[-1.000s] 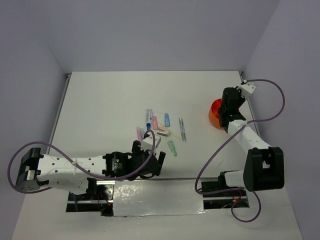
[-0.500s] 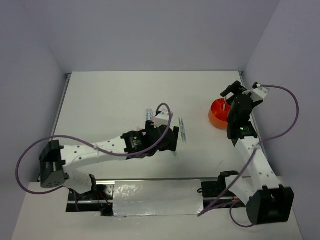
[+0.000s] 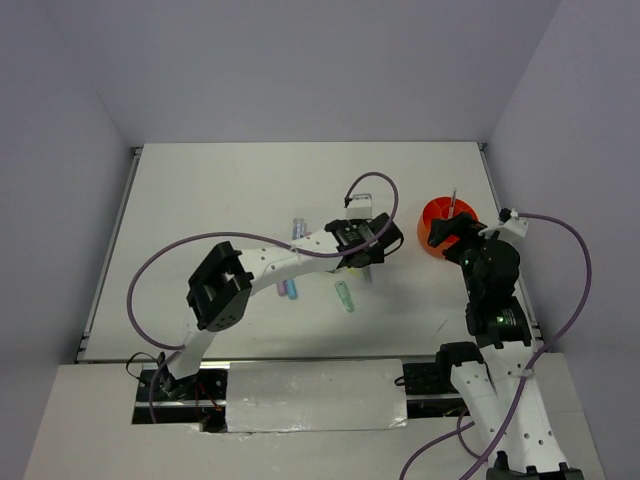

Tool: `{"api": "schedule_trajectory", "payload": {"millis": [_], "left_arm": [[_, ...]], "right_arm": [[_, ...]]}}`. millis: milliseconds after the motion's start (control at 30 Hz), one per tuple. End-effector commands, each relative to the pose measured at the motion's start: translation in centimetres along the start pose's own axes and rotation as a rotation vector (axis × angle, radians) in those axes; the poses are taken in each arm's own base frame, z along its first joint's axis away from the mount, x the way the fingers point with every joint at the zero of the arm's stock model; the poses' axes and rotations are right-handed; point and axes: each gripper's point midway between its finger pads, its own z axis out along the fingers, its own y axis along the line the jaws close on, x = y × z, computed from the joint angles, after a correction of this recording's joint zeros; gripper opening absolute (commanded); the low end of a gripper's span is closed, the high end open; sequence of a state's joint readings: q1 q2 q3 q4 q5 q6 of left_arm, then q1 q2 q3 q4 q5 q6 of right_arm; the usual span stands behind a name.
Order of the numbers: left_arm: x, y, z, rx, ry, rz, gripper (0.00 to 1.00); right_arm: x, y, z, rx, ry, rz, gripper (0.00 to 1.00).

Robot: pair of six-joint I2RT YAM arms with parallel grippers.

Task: Sort the stationery into containers
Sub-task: Pick up the pen from the center of the board.

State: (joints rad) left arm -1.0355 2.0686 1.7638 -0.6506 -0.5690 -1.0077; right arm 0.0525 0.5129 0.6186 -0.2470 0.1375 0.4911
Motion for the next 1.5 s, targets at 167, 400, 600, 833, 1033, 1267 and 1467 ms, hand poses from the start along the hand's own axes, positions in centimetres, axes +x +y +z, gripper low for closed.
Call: {"api": "schedule_trajectory", "payload": {"millis": [167,400,600,833,1033,1267,1467], "left_arm": [[-0.2,0.9,1.1,-0.209,-0.02,-0.357,0.76],[0.6,1.6,2.2,-0.261,-0.029,-0.441,0.75],[1.8,2.1,4.2,-0.293,0.007,-0.447,0.69],[3.1,2.9,5.9,-0.33,0.028,-0.435,0.68],[4.3,3.8,7.6,-0.362,0.057,-0.412,0.63],[6.1,4.6,8.1,-0.386,0.096,-0.391,0.49],[7.0,5.1,8.0,-0.388,0.125,-0.384,0.28]], "right_arm": [[0.7,0.6,-2.5,-0.043,0.059,-0.013,0.9],[0.9,1.5,-2.8,-0.087,0.096,-0.03,0.9],[1.8,1.7,-3.0,-0.122,0.109,-0.024,0.9],[2.1,2.0,-3.0,-0.14,0.122,-0.02,0.9],[3.2,2.5,-2.9,-0.186,0.152,-0.008,0.9],[3.2,2.6,-2.8,-0.184,0.155,0.001,0.9],[3.1,3.0,-2.8,-0.199,0.157,0.012,0.9]]}}
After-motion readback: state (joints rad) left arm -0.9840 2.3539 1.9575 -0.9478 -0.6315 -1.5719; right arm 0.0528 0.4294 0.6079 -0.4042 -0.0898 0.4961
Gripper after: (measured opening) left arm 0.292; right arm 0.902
